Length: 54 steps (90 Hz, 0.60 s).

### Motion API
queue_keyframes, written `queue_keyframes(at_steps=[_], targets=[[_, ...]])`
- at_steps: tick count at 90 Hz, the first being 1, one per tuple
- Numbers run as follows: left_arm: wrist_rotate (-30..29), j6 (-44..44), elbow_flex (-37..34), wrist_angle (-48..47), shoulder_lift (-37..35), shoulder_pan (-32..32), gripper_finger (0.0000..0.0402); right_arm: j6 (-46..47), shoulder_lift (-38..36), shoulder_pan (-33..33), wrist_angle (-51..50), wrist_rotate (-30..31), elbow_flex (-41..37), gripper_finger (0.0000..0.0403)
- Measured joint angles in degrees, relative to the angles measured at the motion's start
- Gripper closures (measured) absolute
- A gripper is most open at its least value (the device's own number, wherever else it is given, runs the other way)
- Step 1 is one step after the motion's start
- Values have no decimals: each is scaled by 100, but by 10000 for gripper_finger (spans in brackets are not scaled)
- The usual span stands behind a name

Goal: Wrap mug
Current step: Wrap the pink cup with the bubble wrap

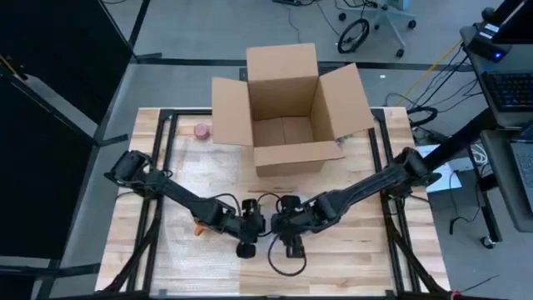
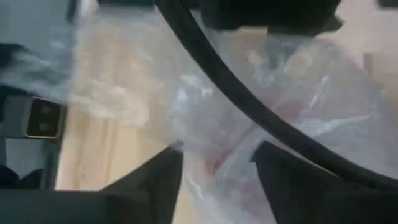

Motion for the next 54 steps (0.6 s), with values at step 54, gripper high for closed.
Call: queue_keyframes(at_steps=[54], targets=[[-106, 13, 354, -1011, -553, -64, 265, -94, 58, 14, -91, 29, 0, 176]])
